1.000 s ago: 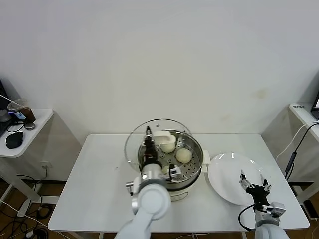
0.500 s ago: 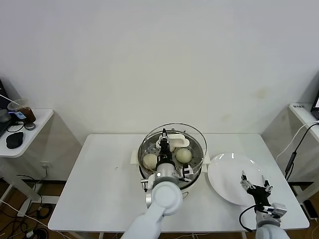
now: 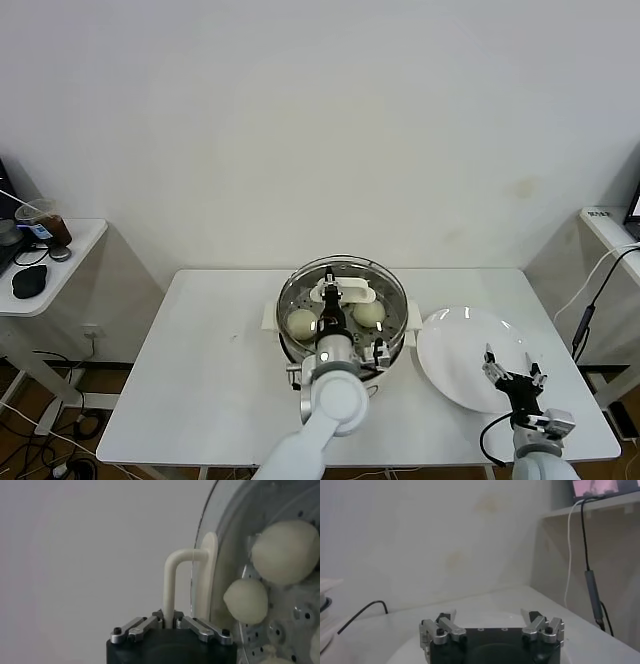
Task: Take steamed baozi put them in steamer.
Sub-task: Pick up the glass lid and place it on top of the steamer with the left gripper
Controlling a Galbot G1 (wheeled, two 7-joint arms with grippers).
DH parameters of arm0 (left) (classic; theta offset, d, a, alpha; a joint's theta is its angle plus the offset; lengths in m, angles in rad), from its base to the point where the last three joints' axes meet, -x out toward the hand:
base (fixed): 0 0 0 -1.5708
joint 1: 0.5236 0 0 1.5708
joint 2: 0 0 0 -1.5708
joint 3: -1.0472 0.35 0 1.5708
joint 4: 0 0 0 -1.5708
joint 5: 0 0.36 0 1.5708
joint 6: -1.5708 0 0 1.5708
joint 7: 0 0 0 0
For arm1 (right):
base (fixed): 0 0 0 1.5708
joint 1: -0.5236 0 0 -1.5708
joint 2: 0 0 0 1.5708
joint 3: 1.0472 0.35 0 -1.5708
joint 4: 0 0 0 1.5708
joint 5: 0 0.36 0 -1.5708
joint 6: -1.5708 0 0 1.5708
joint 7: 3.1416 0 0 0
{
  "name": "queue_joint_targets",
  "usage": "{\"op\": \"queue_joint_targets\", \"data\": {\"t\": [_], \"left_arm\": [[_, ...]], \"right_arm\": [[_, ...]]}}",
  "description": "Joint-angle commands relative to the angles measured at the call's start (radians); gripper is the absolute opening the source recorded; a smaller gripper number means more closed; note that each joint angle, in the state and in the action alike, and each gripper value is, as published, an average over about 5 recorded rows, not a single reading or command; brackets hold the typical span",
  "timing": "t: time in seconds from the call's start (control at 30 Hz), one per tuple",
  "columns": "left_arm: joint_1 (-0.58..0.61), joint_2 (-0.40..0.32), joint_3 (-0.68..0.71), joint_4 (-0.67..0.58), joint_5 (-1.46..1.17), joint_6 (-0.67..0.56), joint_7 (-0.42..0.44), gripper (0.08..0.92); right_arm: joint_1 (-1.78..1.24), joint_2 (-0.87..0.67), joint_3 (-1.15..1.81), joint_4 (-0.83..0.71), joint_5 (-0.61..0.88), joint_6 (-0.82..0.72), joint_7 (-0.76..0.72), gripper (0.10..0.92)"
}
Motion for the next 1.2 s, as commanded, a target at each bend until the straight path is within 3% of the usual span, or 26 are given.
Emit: {"op": "queue_joint_targets", "data": {"t": [0.03,1.2], "left_arm": [[0.005,-0.002,0.006,0.019,0.031,0.0,0.01,0.172],[0.012,-0.001,0.004,0.02,0.007,-0.002,-0.004,0.172]], "right_arm": [[0.0,0.0,-0.001,-0.003,-0.002,0.002,0.0,0.823],[0.006,0.007,-0.003,-0.026,-0.017,0.015,0.0,0.823]]}}
